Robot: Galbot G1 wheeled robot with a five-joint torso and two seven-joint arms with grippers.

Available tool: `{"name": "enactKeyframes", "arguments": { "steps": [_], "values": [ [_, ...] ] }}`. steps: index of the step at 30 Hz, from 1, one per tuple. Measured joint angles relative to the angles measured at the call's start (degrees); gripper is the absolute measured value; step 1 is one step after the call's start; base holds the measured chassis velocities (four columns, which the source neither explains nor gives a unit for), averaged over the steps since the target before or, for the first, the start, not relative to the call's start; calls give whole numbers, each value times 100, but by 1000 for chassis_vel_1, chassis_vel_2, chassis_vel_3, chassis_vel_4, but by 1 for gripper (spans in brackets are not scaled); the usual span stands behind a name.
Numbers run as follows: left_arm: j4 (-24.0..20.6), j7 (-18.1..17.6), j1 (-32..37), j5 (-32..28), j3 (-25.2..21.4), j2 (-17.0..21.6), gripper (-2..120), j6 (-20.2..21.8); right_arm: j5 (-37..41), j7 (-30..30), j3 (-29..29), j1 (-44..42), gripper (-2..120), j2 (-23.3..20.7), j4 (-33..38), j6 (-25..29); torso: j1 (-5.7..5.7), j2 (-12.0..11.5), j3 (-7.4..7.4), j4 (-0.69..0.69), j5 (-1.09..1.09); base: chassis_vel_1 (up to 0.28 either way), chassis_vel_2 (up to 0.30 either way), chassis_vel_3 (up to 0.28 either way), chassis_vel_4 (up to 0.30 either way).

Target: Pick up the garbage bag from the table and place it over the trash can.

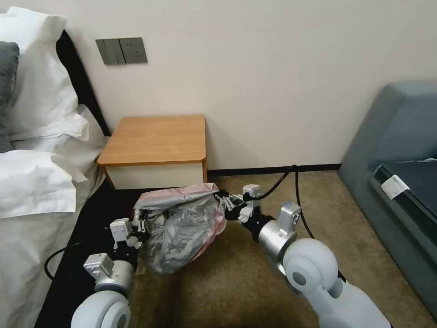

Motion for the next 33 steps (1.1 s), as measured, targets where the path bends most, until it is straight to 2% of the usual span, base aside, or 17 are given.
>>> {"name": "enactKeyframes", "arguments": {
  "steps": [1,2,5,6,11,15,16,19,27,33],
  "values": [
    [-9,-17,-9,-46,-22,-5,5,3,-47,-21,29,-110,30,-32,26,17,0,0,0,0,0,0,0,0,0],
    [-9,-17,-9,-46,-22,-5,5,3,-47,-21,29,-110,30,-32,26,17,0,0,0,0,0,0,0,0,0],
    [-38,-92,-42,-198,-76,-22,5,42,-119,-70,145,-430,45,-76,108,59,0,0,0,-1,0,0,0,0,0],
    [-38,-92,-42,-198,-76,-22,5,42,-119,-70,145,-430,45,-76,108,59,0,0,0,-1,0,0,0,0,0],
    [-52,-172,-71,-407,-102,-43,5,70,-75,-100,293,-851,64,-77,272,63,0,0,0,0,0,0,0,0,0],
    [-56,-180,-90,-481,-102,-56,4,72,242,-48,348,-1127,80,-30,465,5,0,0,0,0,0,0,0,0,0],
    [-56,-180,-90,-481,-102,-56,4,72,242,-48,348,-1127,80,-30,465,5,0,0,0,0,0,0,0,0,0],
    [-53,-195,-126,-539,-119,-58,4,71,681,79,461,-1398,96,58,685,-133,0,0,0,0,0,0,0,0,0],
    [-64,-254,-175,-699,-127,-68,4,83,1602,133,637,-1740,100,179,731,-294,0,0,0,0,-1,0,0,0,0],
    [-102,-270,-171,-816,-114,-92,4,129,2040,-43,572,-1692,100,365,367,-285,0,0,0,0,0,0,0,0,0]
  ]
}}
